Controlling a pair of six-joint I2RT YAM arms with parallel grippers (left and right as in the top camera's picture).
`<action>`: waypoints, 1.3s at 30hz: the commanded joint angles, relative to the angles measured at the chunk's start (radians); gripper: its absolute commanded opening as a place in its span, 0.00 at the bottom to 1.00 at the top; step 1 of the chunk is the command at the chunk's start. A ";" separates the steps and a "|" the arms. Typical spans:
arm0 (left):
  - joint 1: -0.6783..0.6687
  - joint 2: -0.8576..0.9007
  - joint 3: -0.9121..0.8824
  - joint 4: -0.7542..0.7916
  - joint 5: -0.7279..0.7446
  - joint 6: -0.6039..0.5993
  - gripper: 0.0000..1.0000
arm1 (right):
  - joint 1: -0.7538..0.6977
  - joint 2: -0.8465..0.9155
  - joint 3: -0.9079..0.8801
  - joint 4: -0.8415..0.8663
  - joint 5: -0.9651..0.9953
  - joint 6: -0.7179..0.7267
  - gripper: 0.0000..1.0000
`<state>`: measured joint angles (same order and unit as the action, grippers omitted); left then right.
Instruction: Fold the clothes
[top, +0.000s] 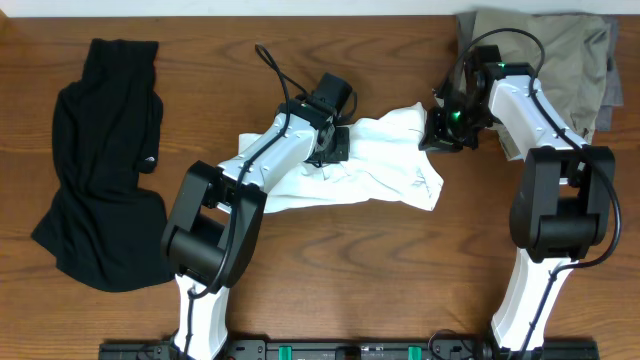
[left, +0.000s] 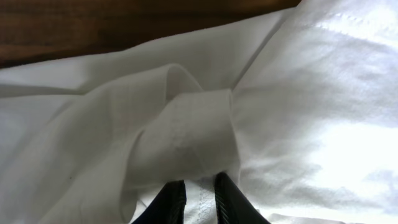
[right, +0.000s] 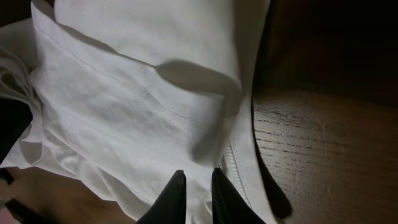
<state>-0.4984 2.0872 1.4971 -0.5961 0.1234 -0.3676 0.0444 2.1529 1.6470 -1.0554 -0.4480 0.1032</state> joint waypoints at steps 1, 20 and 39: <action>0.006 0.007 0.027 -0.029 -0.012 -0.007 0.19 | 0.002 -0.014 -0.002 -0.002 0.003 -0.015 0.13; 0.133 -0.241 0.155 -0.510 -0.185 0.105 0.64 | 0.003 -0.014 -0.041 0.068 0.167 -0.014 0.65; 0.373 -0.242 0.154 -0.575 -0.196 0.105 0.72 | 0.098 -0.014 -0.256 0.250 0.161 0.053 0.65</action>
<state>-0.1360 1.8515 1.6394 -1.1641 -0.0593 -0.2649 0.1070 2.1036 1.4578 -0.8165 -0.2897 0.1150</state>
